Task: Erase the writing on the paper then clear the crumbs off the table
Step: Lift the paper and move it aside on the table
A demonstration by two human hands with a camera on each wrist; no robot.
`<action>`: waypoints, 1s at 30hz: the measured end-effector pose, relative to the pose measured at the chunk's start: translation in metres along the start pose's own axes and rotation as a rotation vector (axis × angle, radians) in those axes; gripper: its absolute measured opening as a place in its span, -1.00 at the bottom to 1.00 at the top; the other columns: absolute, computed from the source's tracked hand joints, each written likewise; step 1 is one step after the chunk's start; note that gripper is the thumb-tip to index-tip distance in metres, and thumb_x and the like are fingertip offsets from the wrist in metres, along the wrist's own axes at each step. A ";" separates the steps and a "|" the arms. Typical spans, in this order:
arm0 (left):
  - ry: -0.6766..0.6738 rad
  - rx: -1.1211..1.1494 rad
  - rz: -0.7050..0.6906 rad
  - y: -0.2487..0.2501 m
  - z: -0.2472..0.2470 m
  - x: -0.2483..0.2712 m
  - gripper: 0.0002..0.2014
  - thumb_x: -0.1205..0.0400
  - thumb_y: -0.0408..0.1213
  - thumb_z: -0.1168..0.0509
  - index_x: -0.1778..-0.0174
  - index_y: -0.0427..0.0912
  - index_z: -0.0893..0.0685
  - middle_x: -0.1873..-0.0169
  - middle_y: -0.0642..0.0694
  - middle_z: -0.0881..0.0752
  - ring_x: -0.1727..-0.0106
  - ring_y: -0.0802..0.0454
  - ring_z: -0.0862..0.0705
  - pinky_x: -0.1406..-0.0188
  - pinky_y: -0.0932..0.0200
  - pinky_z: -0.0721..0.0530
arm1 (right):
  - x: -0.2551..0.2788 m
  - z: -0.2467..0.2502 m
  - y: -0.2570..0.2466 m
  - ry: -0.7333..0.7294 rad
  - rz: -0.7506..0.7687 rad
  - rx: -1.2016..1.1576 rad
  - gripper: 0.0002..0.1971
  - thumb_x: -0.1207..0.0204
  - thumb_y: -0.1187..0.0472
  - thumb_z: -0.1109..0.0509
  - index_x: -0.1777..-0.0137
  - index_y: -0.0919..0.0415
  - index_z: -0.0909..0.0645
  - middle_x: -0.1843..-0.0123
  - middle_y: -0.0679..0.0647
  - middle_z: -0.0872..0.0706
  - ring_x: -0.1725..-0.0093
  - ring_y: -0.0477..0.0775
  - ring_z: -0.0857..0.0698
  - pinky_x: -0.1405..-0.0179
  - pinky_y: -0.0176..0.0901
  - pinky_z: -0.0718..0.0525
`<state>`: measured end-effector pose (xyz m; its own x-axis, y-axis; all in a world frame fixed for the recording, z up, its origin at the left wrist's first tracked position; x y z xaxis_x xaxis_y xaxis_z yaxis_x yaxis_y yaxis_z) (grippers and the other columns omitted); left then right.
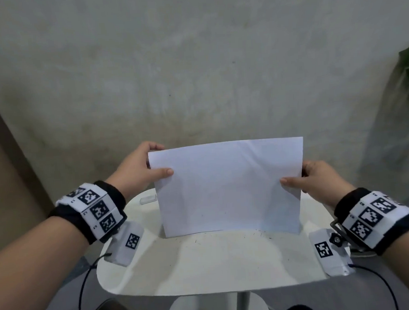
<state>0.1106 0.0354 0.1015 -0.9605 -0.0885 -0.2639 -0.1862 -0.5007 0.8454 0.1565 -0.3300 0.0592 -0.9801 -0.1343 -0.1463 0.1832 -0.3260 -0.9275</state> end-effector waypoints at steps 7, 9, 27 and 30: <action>-0.064 0.069 0.075 -0.034 -0.021 0.018 -0.85 -0.61 -0.47 -0.38 -0.06 -0.26 -0.75 0.18 0.10 -0.84 0.20 0.29 -0.77 0.24 0.43 -0.62 | 0.002 0.004 0.000 0.044 0.025 0.135 -0.82 -0.48 0.41 -0.48 0.11 0.10 -0.73 0.25 -0.01 -0.77 0.56 -0.28 -0.55 0.49 -0.38 -0.45; -0.027 0.100 0.034 -0.026 -0.013 0.017 -0.86 -0.61 -0.42 -0.38 -0.05 -0.22 -0.77 0.09 0.05 -0.85 0.11 0.20 -0.80 0.11 0.32 -0.67 | 0.003 0.006 -0.011 0.057 0.061 0.125 -0.83 -0.49 0.41 -0.47 0.09 0.10 -0.71 0.28 0.00 -0.75 0.57 -0.27 -0.51 0.50 -0.38 -0.46; -0.161 -0.154 0.096 -0.048 -0.032 0.037 -0.83 -0.65 -0.14 -0.36 -0.13 0.00 -0.75 -0.07 0.10 -0.80 -0.11 0.12 -0.75 -0.19 0.08 -0.66 | 0.016 -0.018 0.009 -0.124 -0.048 0.542 -0.76 -0.56 0.32 -0.40 0.31 0.04 -0.59 0.35 0.01 -0.69 0.47 -0.05 -0.57 0.43 -0.33 -0.54; -0.103 0.077 0.091 -0.028 -0.028 0.034 -0.82 -0.70 -0.15 -0.27 -0.07 -0.05 -0.77 0.03 0.10 -0.84 -0.02 0.11 -0.80 -0.10 0.10 -0.68 | 0.012 -0.017 0.004 -0.135 -0.038 0.489 -0.82 -0.56 0.31 -0.40 0.26 0.08 -0.62 0.27 0.12 -0.72 0.41 -0.01 -0.58 0.34 -0.22 -0.54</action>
<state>0.0889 0.0220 0.0554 -0.9895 -0.0393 -0.1387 -0.1089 -0.4267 0.8978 0.1446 -0.3170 0.0477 -0.9739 -0.2235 -0.0397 0.1940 -0.7289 -0.6565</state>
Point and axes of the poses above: each hand's wrist, its own x-axis away from the middle knuckle, its own z-axis out of the back of the hand, y = z × x, the point moved 10 cm from there along -x, towards the middle knuckle
